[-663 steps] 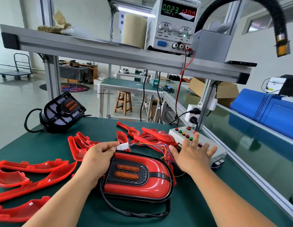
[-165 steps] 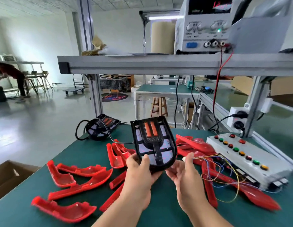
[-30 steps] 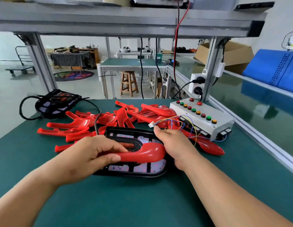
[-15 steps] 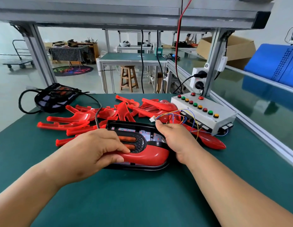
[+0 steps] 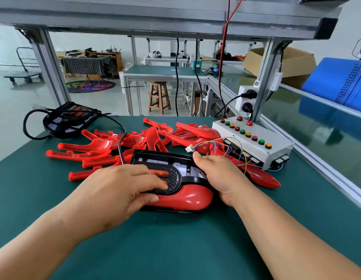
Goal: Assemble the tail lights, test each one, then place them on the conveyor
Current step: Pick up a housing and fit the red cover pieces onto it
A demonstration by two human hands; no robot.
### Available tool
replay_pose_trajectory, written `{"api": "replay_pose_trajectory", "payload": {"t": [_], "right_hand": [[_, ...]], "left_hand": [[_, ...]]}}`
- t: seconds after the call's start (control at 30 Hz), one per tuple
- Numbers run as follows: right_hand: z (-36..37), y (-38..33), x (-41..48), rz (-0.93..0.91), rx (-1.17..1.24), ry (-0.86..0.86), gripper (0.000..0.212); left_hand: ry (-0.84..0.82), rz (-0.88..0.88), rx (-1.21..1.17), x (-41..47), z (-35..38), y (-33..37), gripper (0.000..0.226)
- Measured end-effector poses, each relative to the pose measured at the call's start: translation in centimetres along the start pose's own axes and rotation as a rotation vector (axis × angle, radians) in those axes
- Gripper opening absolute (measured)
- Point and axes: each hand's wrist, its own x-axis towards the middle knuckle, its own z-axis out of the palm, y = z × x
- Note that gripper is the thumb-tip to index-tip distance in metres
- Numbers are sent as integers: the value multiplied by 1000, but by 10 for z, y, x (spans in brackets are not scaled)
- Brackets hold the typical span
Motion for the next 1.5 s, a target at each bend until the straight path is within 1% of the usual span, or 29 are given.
{"api": "replay_pose_trajectory", "payload": {"t": [0.1,0.17,0.3,0.37,0.43,0.5,0.57,0.67,0.73,0.83,0.93,1.0,1.07,1.13,1.17,1.23,1.27,1.3,1.37,1.4,1.43,1.47,1.5], "right_hand": [[-2,-1,-1,11,10,-118,51],[-2,-1,-2,2,-6,-167,51],[-2,-1,-3,19,-15,-158,53],[-1,-2,-3,29,-10,-165,49],[-1,-1,-2,40,19,-167,47],[-2,-1,-1,41,42,-154,52],[-3,-2,1,47,82,-148,63],[-4,-3,0,85,144,-172,58],[-4,-5,0,84,131,-214,64],[-3,-7,-3,51,96,-225,64],[-4,-5,-4,28,54,-198,69],[-4,-4,-3,21,44,-205,69],[-5,-8,-6,14,37,-259,64],[-11,-10,-11,-20,8,-349,64],[-15,-12,-14,-43,-43,-385,70],[-23,-13,-17,-73,-193,-450,100],[-26,-14,-19,-82,-259,-478,109],[-27,-15,-20,-92,-290,-493,114],[-27,-15,-20,-92,-256,-500,115],[-27,-14,-20,-89,-225,-495,115],[-26,-14,-19,-88,-200,-489,115],[-26,-13,-18,-93,-185,-481,113],[-25,-12,-18,-102,-178,-470,111]], "left_hand": [[-28,34,40,0,1,-3,34],[-39,34,54,0,3,-4,38],[-5,-31,-69,-1,6,-5,29],[20,-75,-156,-1,6,-8,23],[50,-117,-231,0,6,-10,22],[62,-139,-261,2,9,-9,23],[65,-157,-294,2,12,-9,23],[41,-167,-313,2,12,-11,21],[16,-169,-333,2,11,-12,22],[-4,-164,-332,0,12,-11,25],[-37,-152,-317,-1,12,-12,25],[-50,-151,-282,-1,12,-12,26],[-57,-152,-241,-1,12,-12,26],[-52,-141,-192,-2,13,-11,26],[-50,-139,-173,-2,13,-11,25],[-66,-160,-184,-2,13,-11,25],[-81,-170,-211,-2,13,-13,26],[-88,-187,-255,0,12,-14,28],[-24,-274,-350,-1,5,-25,35],[22,-343,-370,-2,1,-34,45],[32,-422,-373,-5,-4,-42,57],[-26,-508,-392,-9,-8,-50,67],[-138,-591,-448,-12,-11,-54,70]]}}
